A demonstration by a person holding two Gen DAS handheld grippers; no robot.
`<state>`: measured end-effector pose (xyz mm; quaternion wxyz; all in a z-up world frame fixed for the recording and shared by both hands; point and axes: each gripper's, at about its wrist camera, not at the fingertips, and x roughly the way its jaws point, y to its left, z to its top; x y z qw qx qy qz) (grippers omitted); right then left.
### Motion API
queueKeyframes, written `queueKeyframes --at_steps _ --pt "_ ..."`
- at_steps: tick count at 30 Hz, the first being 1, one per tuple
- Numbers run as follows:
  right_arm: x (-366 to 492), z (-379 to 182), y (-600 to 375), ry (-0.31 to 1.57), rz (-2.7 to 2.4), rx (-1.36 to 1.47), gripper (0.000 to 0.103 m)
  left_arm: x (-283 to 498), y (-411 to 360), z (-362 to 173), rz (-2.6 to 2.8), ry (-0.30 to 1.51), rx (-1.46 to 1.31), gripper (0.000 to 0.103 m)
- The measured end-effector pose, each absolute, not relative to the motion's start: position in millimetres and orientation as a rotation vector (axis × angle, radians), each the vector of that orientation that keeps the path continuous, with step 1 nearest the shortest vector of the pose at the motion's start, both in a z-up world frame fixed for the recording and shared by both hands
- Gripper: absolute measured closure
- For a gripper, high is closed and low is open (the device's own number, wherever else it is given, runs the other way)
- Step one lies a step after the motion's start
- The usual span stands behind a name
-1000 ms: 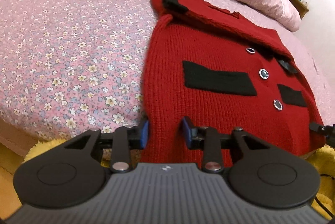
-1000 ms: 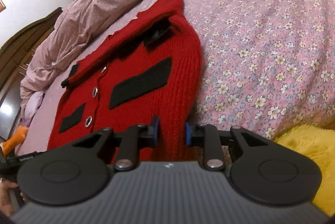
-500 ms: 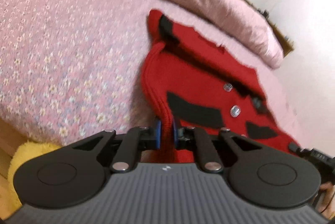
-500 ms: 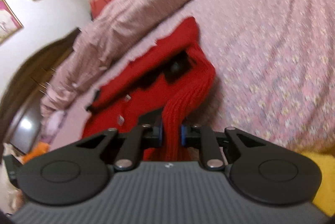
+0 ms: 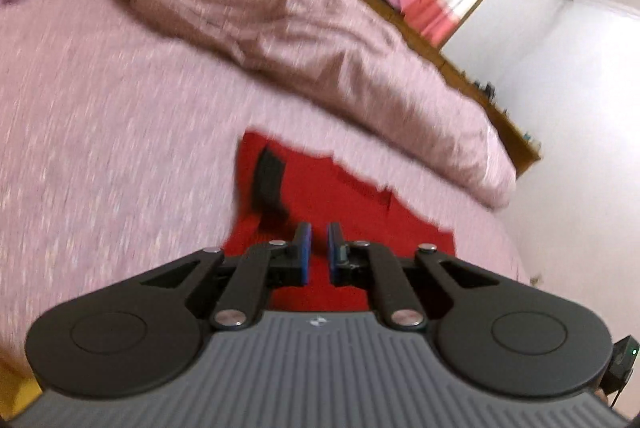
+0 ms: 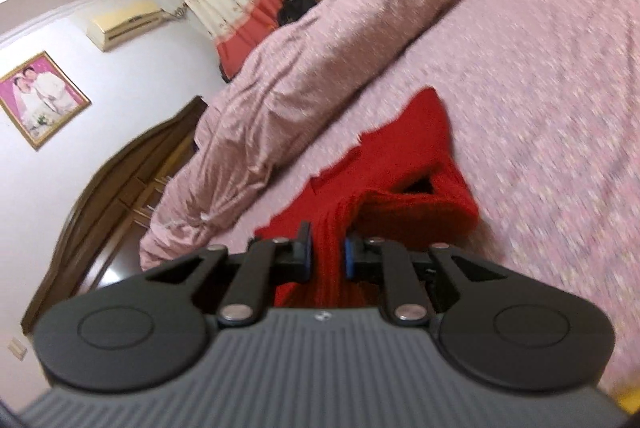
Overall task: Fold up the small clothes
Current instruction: 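Lift the hem with both grippers and fold it toward the collar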
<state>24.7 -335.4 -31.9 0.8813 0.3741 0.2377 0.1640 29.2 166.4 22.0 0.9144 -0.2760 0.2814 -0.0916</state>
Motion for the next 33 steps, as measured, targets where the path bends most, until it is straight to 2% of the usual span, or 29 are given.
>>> queueKeyframes --at_steps 3,7,11,17,27,30,32,33 --pt "46.0 -22.8 -331.3 0.483 0.357 0.759 0.085 46.1 165.1 43.6 -0.185 0.539 -0.521 0.093" --pt "64.1 -20.1 -320.9 0.495 0.368 0.712 0.085 54.4 159.8 44.3 -0.224 0.605 -0.448 0.093" --pt "66.3 -24.2 -318.4 0.504 0.37 0.717 0.085 45.5 148.2 19.4 -0.185 0.697 -0.342 0.092" --pt "50.4 -28.5 -321.5 0.499 0.359 0.744 0.085 29.1 153.6 -27.5 -0.138 0.845 -0.417 0.092" --pt "2.1 -51.0 -332.8 0.492 0.292 0.802 0.085 -2.0 146.8 -75.8 -0.125 0.969 -0.392 0.089" --pt "-7.3 -59.7 -338.5 0.498 0.269 0.833 0.085 -8.2 145.0 -78.6 -0.143 0.952 -0.399 0.071" --pt "-10.9 -63.5 -340.2 0.502 0.261 0.846 0.085 -10.3 144.4 -78.5 -0.163 0.946 -0.407 0.044" --pt "-12.5 -65.4 -340.9 0.504 0.257 0.85 0.085 -9.8 142.7 -77.3 -0.169 0.946 -0.408 0.039"
